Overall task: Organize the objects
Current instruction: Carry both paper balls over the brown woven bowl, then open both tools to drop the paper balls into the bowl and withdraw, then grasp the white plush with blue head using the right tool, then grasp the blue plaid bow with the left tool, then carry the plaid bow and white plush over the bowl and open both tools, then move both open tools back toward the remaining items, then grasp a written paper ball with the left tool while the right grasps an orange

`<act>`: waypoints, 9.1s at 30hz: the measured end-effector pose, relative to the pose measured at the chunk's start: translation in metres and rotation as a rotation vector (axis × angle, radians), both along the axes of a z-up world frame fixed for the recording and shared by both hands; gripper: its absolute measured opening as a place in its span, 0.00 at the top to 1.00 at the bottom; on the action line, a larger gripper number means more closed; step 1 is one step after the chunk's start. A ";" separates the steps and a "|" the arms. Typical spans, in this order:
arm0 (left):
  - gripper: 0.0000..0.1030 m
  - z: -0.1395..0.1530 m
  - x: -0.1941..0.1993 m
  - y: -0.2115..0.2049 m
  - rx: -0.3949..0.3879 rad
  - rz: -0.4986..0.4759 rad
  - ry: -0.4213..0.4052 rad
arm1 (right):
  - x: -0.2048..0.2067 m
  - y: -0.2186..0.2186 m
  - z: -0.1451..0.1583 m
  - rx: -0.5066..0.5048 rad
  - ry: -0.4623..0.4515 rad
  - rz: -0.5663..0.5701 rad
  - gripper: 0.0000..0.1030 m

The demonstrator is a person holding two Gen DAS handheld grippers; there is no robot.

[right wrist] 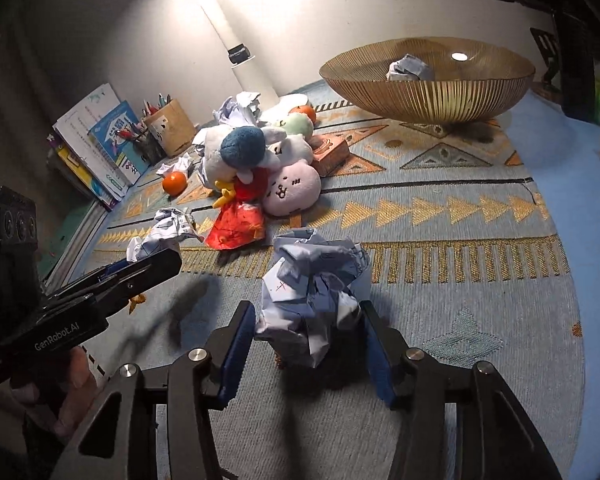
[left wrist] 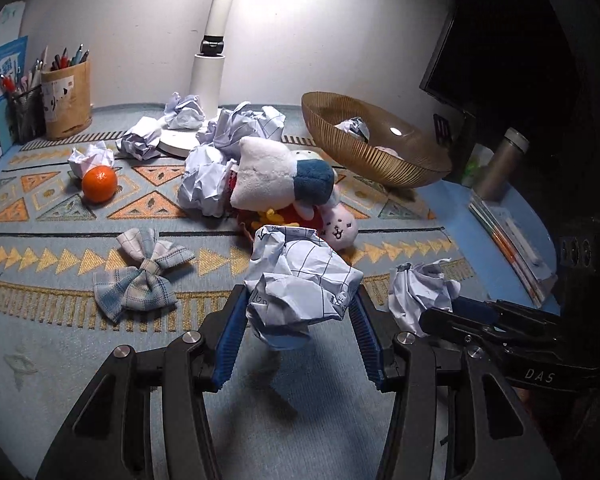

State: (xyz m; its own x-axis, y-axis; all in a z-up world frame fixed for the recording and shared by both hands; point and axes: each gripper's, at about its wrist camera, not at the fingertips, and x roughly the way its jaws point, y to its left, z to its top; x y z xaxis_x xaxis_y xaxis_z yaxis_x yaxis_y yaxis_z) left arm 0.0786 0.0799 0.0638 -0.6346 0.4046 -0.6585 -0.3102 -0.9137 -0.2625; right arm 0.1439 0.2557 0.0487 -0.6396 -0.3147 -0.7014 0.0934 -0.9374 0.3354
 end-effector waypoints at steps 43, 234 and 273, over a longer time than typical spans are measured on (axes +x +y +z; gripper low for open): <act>0.15 0.152 -0.042 0.007 0.044 0.092 0.278 | -0.040 0.022 0.168 0.113 0.338 -0.195 0.32; 0.04 0.017 -0.116 -0.195 0.015 0.205 -0.055 | -0.096 -0.119 0.036 0.055 0.084 0.023 0.37; 0.59 0.002 -0.108 -0.164 0.067 0.050 -0.088 | -0.128 -0.195 0.046 0.151 0.136 0.257 0.62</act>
